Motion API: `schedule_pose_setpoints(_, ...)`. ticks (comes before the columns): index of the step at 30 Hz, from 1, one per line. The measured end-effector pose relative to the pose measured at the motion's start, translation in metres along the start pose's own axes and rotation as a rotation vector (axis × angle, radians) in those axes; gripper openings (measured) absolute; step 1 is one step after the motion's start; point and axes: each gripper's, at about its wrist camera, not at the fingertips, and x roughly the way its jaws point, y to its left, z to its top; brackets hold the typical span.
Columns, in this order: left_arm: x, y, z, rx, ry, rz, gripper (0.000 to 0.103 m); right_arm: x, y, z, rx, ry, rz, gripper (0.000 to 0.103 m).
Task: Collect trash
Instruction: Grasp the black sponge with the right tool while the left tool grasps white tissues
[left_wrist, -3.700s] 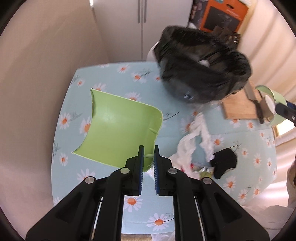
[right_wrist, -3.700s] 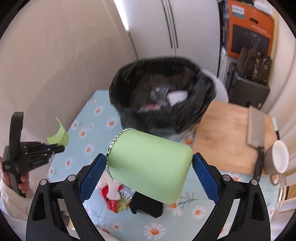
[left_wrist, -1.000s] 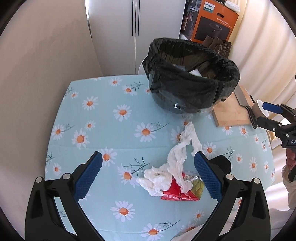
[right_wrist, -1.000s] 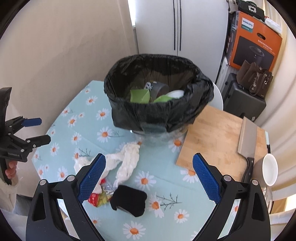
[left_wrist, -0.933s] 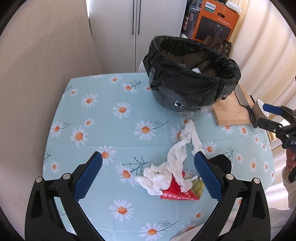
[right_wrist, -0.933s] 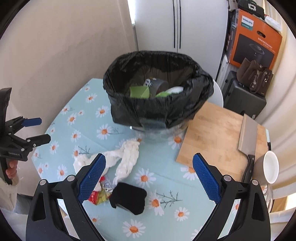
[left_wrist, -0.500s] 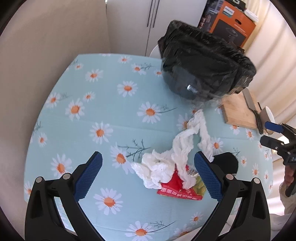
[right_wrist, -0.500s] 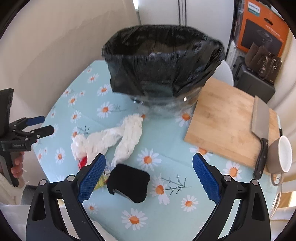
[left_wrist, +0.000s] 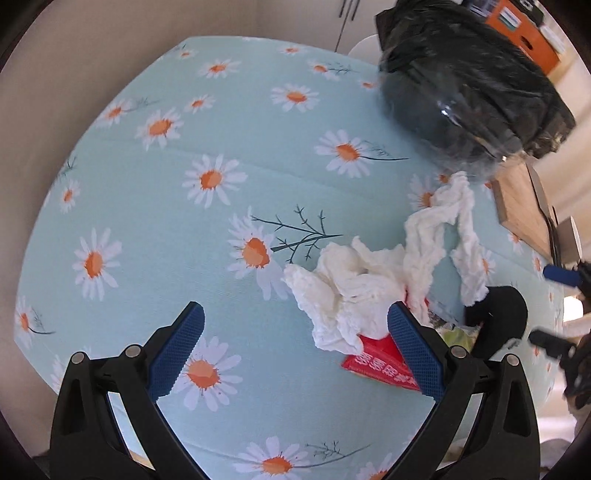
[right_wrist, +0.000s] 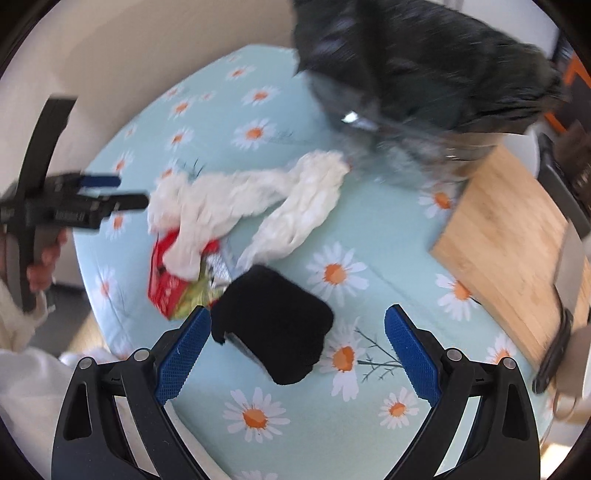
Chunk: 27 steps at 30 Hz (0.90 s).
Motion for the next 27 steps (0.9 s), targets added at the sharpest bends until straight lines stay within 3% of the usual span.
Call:
schedule_pose_setpoints(6, 0.017, 0.001, 0.003, -0.032, 0.008, -0.038, 0.097, 0.030, 0.002, -0.010, -0.085, 0.065, 0.020, 0.091)
schedule_pose_setpoints(12, 0.037, -0.001, 0.011, -0.026, 0.029, -0.070, 0.099, 0.055, 0.004, -0.014, -0.126, 0.118, 0.105, 0.091)
schedule_pose_setpoints(15, 0.040, -0.003, 0.013, -0.014, 0.012, -0.065, 0.099, 0.061, 0.007, -0.016, -0.145, 0.120, 0.088, 0.093)
schedule_pose_setpoints(19, 0.044, -0.007, 0.013, 0.034, -0.011, -0.058, 0.099, 0.065, 0.022, -0.023, -0.240, 0.088, -0.009, 0.094)
schedule_pose_setpoints(22, 0.045, -0.008, 0.014, 0.046, -0.003, -0.059, 0.099, 0.064, 0.022, -0.025, -0.209, 0.075, -0.017, 0.092)
schedule_pose_setpoints(24, 0.045, -0.009, 0.016, 0.048, 0.002, -0.056, 0.099, 0.062, 0.021, -0.027, -0.187, 0.068, -0.024, 0.090)
schedule_pose_setpoints(26, 0.047, -0.011, 0.019, 0.053, 0.015, -0.052, 0.099, 0.056, 0.020, -0.026, -0.167, 0.056, -0.029, 0.072)
schedule_pose_setpoints(27, 0.047, -0.011, 0.020, 0.049, 0.020, -0.051, 0.099, 0.054, 0.018, -0.025, -0.156, 0.060, -0.029, 0.070)
